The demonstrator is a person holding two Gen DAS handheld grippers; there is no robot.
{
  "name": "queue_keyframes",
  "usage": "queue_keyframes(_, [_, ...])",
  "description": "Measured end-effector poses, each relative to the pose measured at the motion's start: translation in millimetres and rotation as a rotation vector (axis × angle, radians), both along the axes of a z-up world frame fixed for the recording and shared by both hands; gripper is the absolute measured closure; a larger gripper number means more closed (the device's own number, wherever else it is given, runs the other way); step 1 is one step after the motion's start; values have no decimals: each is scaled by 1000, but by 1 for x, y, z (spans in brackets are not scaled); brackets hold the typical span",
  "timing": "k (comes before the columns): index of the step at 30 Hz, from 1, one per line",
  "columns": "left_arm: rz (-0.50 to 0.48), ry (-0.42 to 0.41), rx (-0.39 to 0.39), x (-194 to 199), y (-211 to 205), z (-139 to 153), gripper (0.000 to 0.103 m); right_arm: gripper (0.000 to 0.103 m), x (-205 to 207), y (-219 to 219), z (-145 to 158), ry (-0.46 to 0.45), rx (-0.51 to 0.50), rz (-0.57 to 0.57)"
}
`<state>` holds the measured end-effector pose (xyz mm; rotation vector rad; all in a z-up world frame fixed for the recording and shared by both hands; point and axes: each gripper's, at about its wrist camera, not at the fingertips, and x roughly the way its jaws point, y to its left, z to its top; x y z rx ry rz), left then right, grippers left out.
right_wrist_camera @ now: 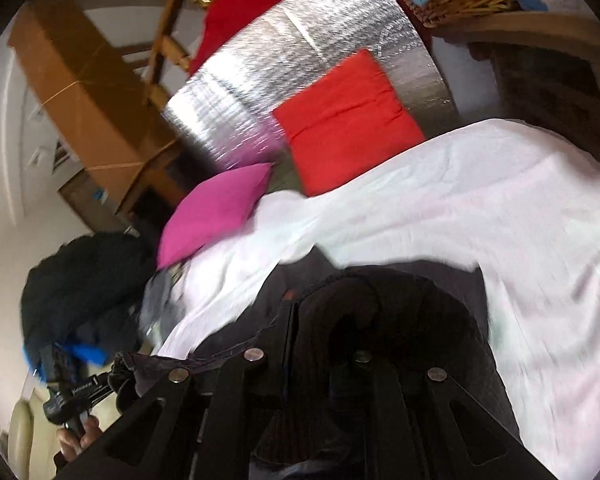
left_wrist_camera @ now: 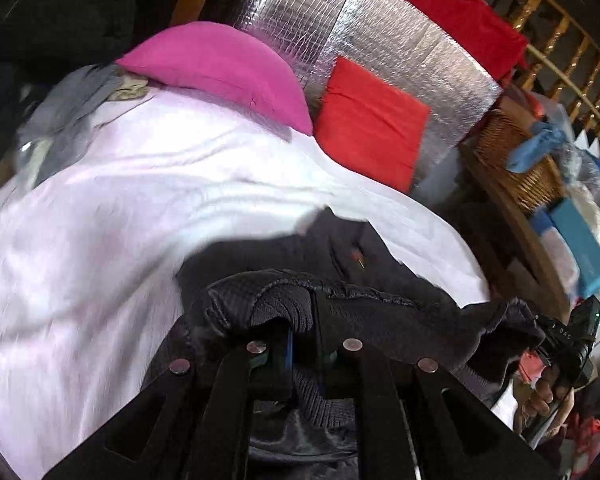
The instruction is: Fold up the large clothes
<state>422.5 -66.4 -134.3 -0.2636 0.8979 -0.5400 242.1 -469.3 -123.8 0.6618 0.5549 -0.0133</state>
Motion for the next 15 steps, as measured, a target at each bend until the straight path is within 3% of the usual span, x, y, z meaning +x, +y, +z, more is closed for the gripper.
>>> queue_keyframes(5, [-1,42,35,82,-37,-36,94,91,79,-37,-45,40,48,-77])
queue_keyframes(10, [13,88,51,119,-52,-84,93,91,112,-64,-95,78,129,-131])
queue_keyframes(15, [40,104,7,134,-53,-111,90,88,127,-92,-146,73,396,-125])
